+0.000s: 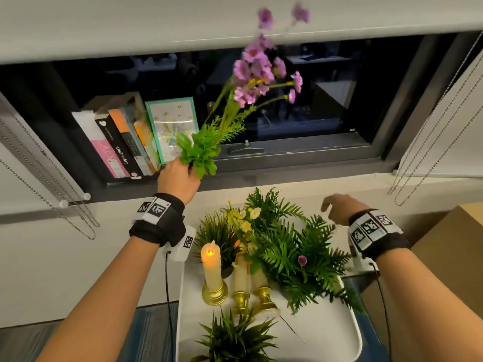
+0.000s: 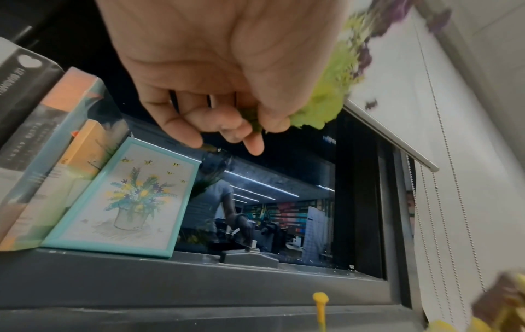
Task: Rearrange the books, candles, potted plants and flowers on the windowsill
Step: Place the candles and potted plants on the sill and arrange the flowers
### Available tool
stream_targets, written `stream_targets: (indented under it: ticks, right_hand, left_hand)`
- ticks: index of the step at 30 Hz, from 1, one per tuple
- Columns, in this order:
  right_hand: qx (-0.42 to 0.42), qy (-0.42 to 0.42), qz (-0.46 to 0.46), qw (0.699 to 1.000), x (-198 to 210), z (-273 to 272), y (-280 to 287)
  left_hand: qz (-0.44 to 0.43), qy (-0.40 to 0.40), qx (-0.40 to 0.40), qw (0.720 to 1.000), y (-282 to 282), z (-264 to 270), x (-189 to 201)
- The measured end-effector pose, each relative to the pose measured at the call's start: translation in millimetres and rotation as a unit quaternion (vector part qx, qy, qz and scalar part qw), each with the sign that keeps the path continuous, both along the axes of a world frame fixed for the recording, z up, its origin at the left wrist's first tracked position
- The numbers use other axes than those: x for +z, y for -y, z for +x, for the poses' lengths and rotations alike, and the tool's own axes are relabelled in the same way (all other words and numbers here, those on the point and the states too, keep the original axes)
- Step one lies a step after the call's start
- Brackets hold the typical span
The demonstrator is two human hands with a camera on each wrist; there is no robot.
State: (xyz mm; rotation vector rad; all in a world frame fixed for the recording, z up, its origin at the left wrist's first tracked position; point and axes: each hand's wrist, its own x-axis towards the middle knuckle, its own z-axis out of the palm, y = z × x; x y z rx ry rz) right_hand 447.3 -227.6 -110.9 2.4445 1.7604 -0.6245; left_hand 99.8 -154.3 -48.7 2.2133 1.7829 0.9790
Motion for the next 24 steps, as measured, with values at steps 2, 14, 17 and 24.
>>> stream_targets:
  ticks: [2,14,17,24]
  right_hand:
    - [0.013,0.0,0.048,0.999,13.5,-8.6,-6.4]
    - [0.109,-0.451,0.336,0.82,86.1,-116.5,-8.4]
    - [0.1,-0.484,0.341,0.799,85.5,-116.9,-9.7]
    - [0.126,-0.528,0.274,0.794,90.4,-111.8,-8.7]
  left_hand:
    - [0.005,-0.001,-0.037,0.999,2.2,2.2,-0.6]
    - [-0.164,-0.079,-0.219,0.959,32.6,26.4,-24.6]
    - [-0.18,-0.06,-0.246,0.951,35.0,22.9,-27.6]
    - [-0.157,-0.091,-0.286,0.941,34.1,40.0,-23.1]
